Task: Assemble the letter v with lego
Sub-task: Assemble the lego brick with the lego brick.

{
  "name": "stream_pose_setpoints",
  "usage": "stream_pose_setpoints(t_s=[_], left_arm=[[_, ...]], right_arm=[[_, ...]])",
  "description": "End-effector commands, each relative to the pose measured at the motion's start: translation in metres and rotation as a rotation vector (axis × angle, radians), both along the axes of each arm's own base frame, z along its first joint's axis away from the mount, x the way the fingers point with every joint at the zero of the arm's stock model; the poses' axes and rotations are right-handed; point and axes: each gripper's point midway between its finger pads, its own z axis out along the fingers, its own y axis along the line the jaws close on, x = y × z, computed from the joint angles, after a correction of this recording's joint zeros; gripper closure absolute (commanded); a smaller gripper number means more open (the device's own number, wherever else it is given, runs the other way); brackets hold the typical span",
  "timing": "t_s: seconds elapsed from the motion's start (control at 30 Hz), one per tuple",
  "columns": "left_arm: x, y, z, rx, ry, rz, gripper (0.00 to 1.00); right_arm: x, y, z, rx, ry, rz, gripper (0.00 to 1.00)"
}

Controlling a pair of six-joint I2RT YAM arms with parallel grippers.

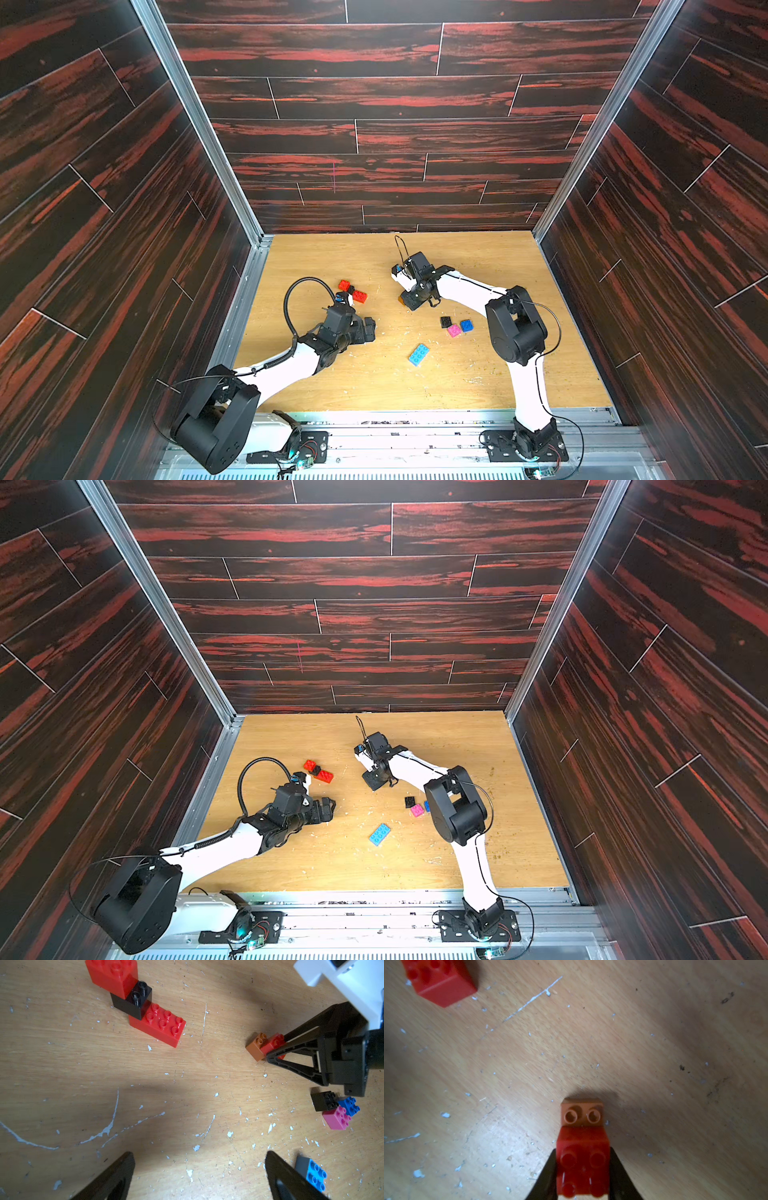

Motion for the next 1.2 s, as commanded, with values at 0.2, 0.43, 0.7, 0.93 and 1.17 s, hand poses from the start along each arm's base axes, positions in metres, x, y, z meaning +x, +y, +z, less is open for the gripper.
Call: stream_pose_setpoints(t_s=[0.2,0.43,0.7,0.93,1.17], left_arm=[[-0.001,0.002,0.004,0.012,-0.012,0.007,0.00],[-0.001,0.003,0.005,0.016,-0.014,0.007,0.00],[-0.002,0.004,0.006,0.018,-0.012,0.007,0.00],[-0.004,0.006,0.005,0.029,-0.007,0.008,0.00],[-0.004,0.008,0.005,0.034,-0.013,0.016,0.00]], right_arm=[[-0.019,-0.014,-0.044,-0.132,0.164,-0.044,0.86],[-0.005,-0.007,-0.028,-0.118,0.135,-0.066,0.80],[0.008,0.009,-0.005,-0.043,0.057,-0.071,0.65],[0.009,0.017,-0.009,0.003,0.054,-0.065,0.58],[0.009,0.020,-0.017,0.005,0.050,-0.063,0.57]])
